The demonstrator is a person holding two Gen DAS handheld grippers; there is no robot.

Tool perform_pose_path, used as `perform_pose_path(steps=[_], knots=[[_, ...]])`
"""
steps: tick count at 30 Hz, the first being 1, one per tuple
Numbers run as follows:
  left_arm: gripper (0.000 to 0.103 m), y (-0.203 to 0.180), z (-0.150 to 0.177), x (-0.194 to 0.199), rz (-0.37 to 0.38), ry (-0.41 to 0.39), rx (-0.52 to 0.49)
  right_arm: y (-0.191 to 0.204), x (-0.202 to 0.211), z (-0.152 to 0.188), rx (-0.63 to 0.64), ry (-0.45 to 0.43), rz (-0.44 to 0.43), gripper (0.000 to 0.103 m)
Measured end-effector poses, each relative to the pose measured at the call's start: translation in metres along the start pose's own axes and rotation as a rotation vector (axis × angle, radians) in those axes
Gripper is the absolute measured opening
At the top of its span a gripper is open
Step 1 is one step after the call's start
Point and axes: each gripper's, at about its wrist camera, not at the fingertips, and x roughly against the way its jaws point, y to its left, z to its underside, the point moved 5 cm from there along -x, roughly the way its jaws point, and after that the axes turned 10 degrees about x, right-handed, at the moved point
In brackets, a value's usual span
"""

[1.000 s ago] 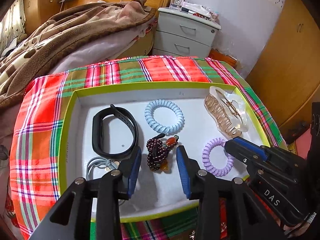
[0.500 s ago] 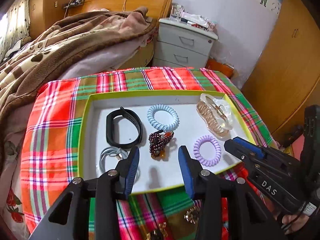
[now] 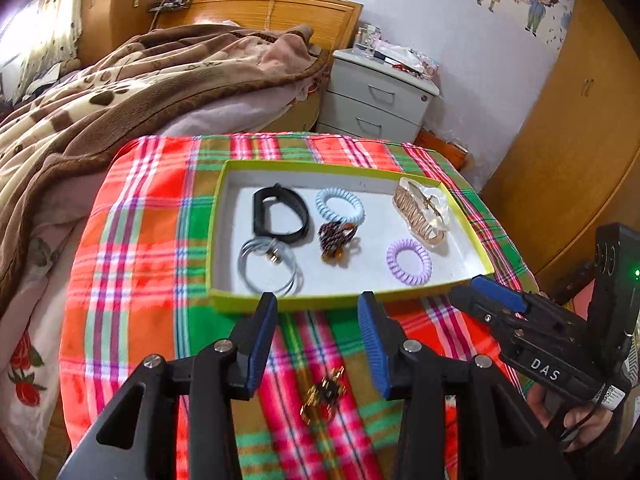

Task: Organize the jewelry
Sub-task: 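Grasp the ornate gold hair clip on the bedspread with the right tool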

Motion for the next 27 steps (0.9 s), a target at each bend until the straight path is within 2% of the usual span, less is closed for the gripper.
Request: perform_pose_path(steps=[4, 9, 16, 27], knots=[[0.044, 0.011, 0.011, 0.006, -0.010, 0.006, 0.017, 0.013, -0.003, 0.008, 0.070, 0.025, -0.013, 0.046], [0.045, 0.026, 0.025, 0.012, -0.004, 0.019, 0.052, 0.030, -0.011, 0.015, 0.156, 0.053, -0.088, 0.046], [0.046, 0.043, 0.044, 0.013, -0.021, 0.046, 0.088, 0.049, -0.029, 0.019, 0.265, 0.094, -0.128, 0.047], [0.046, 0.049, 0.052, 0.014, -0.030, 0.056, 0.101, 0.061, -0.040, 0.023, 0.354, 0.134, -0.122, 0.047]])
